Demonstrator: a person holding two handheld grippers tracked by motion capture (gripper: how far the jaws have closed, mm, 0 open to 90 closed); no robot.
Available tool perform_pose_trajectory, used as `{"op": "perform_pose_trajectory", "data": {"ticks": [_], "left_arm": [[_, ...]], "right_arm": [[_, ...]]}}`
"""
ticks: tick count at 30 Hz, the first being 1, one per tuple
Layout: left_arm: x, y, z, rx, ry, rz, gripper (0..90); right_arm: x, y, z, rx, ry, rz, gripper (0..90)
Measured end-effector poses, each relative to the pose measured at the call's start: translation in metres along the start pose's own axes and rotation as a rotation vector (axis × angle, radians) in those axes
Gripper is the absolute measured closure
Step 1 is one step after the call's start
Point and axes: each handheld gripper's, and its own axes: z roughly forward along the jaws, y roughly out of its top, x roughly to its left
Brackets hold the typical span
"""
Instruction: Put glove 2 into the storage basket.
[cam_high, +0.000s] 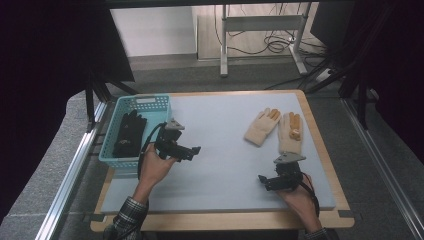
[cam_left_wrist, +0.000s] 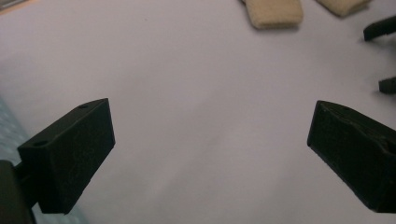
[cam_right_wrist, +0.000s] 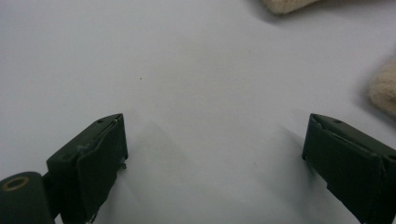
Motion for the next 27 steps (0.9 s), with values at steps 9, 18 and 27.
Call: {"op": "perform_pose_trajectory", "data": {"ticks": [9, 18, 27], "left_arm": [[-0.035, -0.038, 0.018, 0.025, -0.007, 0.055, 1.0], [-0.042, -0.079, 0.033, 0.046, -0.004, 0.017, 1.1], [-0.039, -0.098, 0.035, 0.058, 0.053, -0.008, 1.6]], "right_arm": [[0.000, 0.000, 0.000, 0.000, -0.002, 0.005, 6.0], [0.001, 0.000, 0.000, 0.000, -0.005, 0.015, 6.4], [0.001, 0.000, 0.000, 0.000, -0.005, 0.014, 6.4]]}}
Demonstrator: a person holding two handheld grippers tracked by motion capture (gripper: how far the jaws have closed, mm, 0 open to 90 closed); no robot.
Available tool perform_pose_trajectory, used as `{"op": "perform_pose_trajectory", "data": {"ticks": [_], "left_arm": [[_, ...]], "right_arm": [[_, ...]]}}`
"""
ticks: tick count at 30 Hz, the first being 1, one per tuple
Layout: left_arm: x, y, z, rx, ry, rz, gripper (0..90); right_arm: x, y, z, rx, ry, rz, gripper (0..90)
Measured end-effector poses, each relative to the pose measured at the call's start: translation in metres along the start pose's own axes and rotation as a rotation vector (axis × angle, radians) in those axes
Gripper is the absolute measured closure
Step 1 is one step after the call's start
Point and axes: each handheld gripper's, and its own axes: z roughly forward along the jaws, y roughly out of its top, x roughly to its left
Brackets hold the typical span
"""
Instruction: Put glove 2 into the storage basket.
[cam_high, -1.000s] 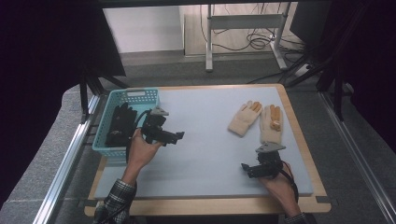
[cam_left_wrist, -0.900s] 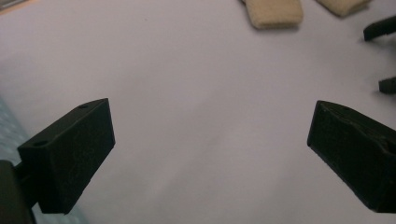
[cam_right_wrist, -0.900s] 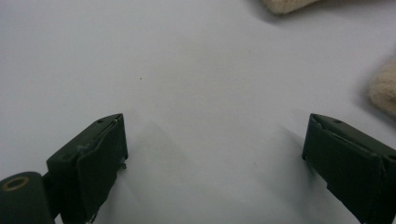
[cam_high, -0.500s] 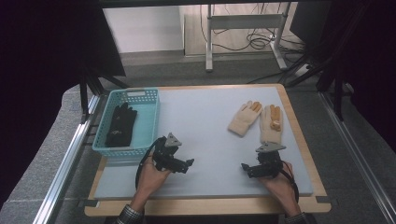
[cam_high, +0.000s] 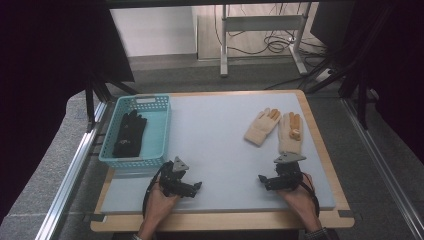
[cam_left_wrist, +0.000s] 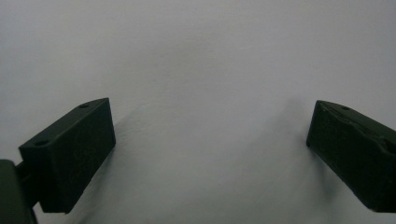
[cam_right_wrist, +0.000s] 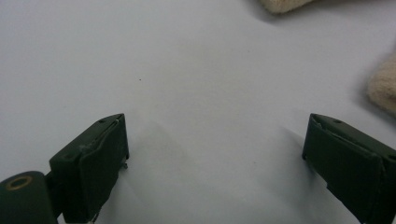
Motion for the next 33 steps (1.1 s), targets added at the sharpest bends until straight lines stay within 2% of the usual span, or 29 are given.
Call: {"op": "perform_pose_trajectory", "data": {"ticks": [10, 17, 20, 24, 28, 33], "left_arm": [[0.001, 0.000, 0.001, 0.003, -0.007, -0.007, 0.9], [0.001, -0.001, 0.001, 0.001, -0.005, -0.006, 0.9], [0.001, -0.001, 0.001, 0.000, -0.005, -0.006, 0.9], [0.001, -0.001, 0.001, -0.001, -0.004, -0.006, 0.9], [0.001, -0.001, 0.001, -0.001, -0.004, -0.006, 0.9], [0.001, -0.001, 0.001, -0.001, -0.004, -0.006, 0.9]], "right_arm": [[-0.001, 0.000, -0.001, -0.004, 0.000, 0.001, 7.6], [-0.004, 0.002, -0.004, -0.015, 0.007, 0.029, 13.2], [-0.005, 0.006, -0.007, -0.029, -0.014, 0.041, 13.3], [-0.010, 0.016, -0.008, -0.043, -0.008, 0.066, 14.2], [-0.015, 0.025, -0.005, -0.033, 0.009, 0.062, 20.2], [-0.025, 0.038, -0.001, -0.055, 0.019, 0.071, 28.4]]}}
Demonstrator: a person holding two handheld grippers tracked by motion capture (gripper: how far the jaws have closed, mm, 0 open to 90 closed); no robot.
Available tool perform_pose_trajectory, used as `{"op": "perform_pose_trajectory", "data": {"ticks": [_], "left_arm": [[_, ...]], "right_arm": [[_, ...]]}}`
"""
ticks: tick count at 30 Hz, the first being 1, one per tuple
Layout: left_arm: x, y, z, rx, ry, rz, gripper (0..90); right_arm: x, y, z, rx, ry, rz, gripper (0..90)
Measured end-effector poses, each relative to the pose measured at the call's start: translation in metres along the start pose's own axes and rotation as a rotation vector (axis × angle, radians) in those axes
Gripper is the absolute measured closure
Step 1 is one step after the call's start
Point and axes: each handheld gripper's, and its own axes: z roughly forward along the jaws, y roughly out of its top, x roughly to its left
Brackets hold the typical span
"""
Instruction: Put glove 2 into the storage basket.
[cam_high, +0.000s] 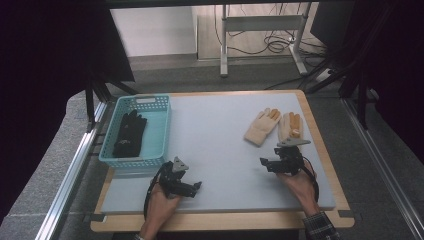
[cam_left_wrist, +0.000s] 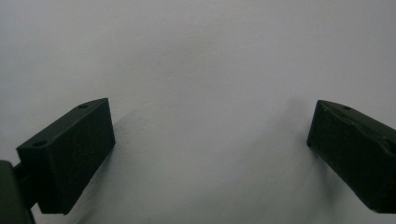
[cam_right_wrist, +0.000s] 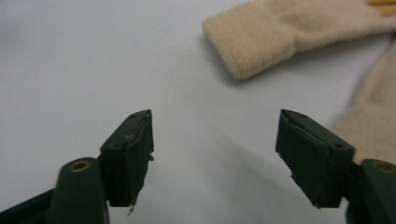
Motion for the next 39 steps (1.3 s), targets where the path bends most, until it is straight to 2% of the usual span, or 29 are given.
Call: {"op": "perform_pose_trajectory", "data": {"ticks": [4, 9, 12, 13, 15, 21, 22, 23, 25, 26, 27, 28, 30, 32, 34, 37, 39], "left_arm": [[0.000, 0.000, 0.000, 0.000, 0.000, -0.001, 0.9], [0.000, 0.000, 0.000, -0.001, 0.001, 0.000, 1.0], [0.000, 0.000, 0.000, -0.001, 0.000, -0.001, 1.0], [0.000, 0.000, 0.000, -0.001, 0.000, -0.001, 0.9], [0.000, 0.000, 0.000, -0.002, 0.000, -0.001, 1.0], [0.000, 0.000, 0.000, -0.001, 0.000, 0.000, 1.0], [0.000, 0.000, 0.000, -0.001, 0.000, 0.000, 0.9], [0.000, 0.000, 0.000, -0.001, 0.000, 0.000, 1.0], [0.000, 0.000, 0.000, 0.000, -0.001, 0.000, 1.0], [0.000, 0.000, 0.000, 0.000, -0.001, 0.000, 0.9], [0.000, 0.000, 0.000, 0.000, -0.001, 0.000, 1.0], [0.000, 0.000, 0.000, 0.000, -0.001, 0.000, 1.0], [0.000, 0.000, 0.000, -0.001, -0.001, -0.002, 1.0], [0.000, 0.000, 0.000, -0.001, -0.001, -0.001, 1.0], [0.000, 0.000, 0.000, -0.001, -0.001, -0.001, 0.9], [0.000, 0.000, 0.000, -0.001, 0.000, 0.000, 0.9], [0.000, 0.000, 0.000, -0.002, 0.000, 0.000, 0.9]], "right_arm": [[-0.007, 0.015, 0.005, -0.004, -0.006, -0.010, 39.7], [-0.019, 0.034, 0.012, -0.018, -0.036, -0.009, 55.9], [-0.027, 0.042, 0.017, -0.021, -0.050, -0.005, 58.9], [-0.036, 0.052, 0.023, -0.019, -0.066, 0.018, 59.2], [-0.043, 0.058, 0.028, -0.023, -0.075, 0.033, 56.6], [-0.057, 0.074, 0.052, -0.015, -0.116, 0.051, 35.2], [-0.057, 0.074, 0.052, -0.015, -0.116, 0.051, 35.2], [-0.060, 0.077, 0.063, -0.004, -0.128, 0.045, 29.7], [-0.062, 0.079, 0.073, 0.011, -0.141, 0.039, 26.7], [-0.062, 0.079, 0.073, 0.011, -0.141, 0.039, 26.7], [-0.065, 0.082, 0.085, 0.031, -0.158, 0.029, 24.4], [-0.066, 0.082, 0.088, 0.038, -0.163, 0.028, 23.6], [-0.067, 0.083, 0.098, 0.060, -0.165, 0.033, 23.1], [-0.068, 0.084, 0.105, 0.085, -0.180, 0.016, 23.6], [-0.066, 0.085, 0.109, 0.103, -0.190, -0.001, 29.8], [-0.060, 0.087, 0.108, 0.122, -0.210, -0.031, 46.3], [-0.058, 0.088, 0.107, 0.135, -0.222, -0.055, 54.1]]}}
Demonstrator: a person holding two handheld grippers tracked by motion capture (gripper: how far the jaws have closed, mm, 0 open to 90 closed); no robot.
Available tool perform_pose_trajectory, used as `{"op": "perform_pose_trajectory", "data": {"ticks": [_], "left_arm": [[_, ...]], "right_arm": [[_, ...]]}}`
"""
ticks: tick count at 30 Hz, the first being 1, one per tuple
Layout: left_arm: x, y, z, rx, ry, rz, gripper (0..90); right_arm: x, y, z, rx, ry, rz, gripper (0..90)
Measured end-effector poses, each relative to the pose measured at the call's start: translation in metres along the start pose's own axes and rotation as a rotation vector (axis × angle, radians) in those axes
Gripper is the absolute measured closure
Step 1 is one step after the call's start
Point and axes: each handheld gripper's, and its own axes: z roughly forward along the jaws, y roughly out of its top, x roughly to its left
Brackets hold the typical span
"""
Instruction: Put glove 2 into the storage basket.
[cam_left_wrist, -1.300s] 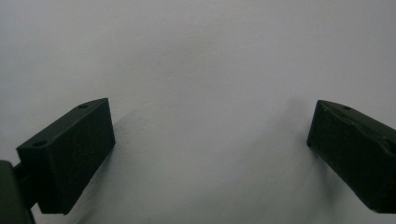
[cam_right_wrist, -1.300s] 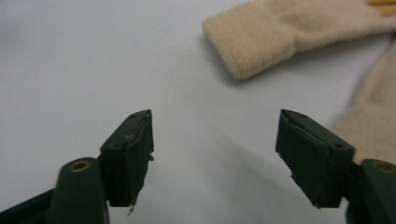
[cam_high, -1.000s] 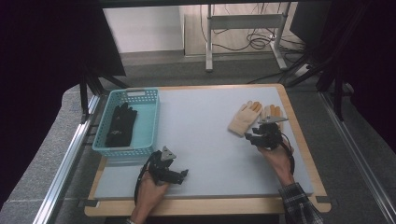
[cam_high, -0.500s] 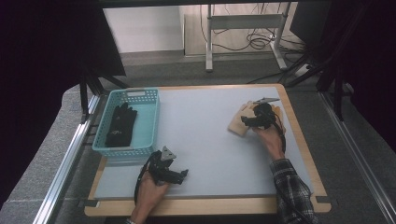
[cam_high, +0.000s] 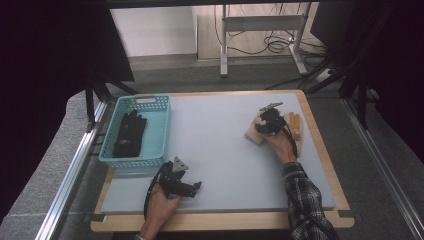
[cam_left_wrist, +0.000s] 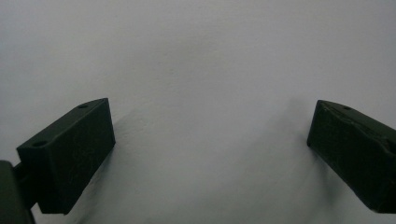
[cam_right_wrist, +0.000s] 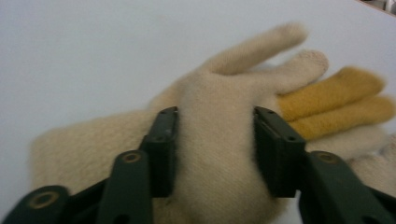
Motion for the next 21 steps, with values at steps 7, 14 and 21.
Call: {"op": "perform_pose_trajectory", "data": {"ticks": [7, 14, 21], "left_arm": [[0.000, 0.000, 0.000, 0.000, 0.000, 0.000, 1.0], [0.000, 0.000, 0.000, 0.000, 0.000, 0.000, 1.0], [0.000, 0.000, 0.000, -0.001, 0.000, 0.000, 1.0]], "right_arm": [[-0.004, -0.002, -0.009, -0.032, 0.031, 0.017, 65.6], [-0.005, -0.005, -0.029, -0.082, 0.072, 0.019, 82.4], [-0.001, -0.002, -0.051, -0.114, 0.112, 0.009, 84.0]]}}
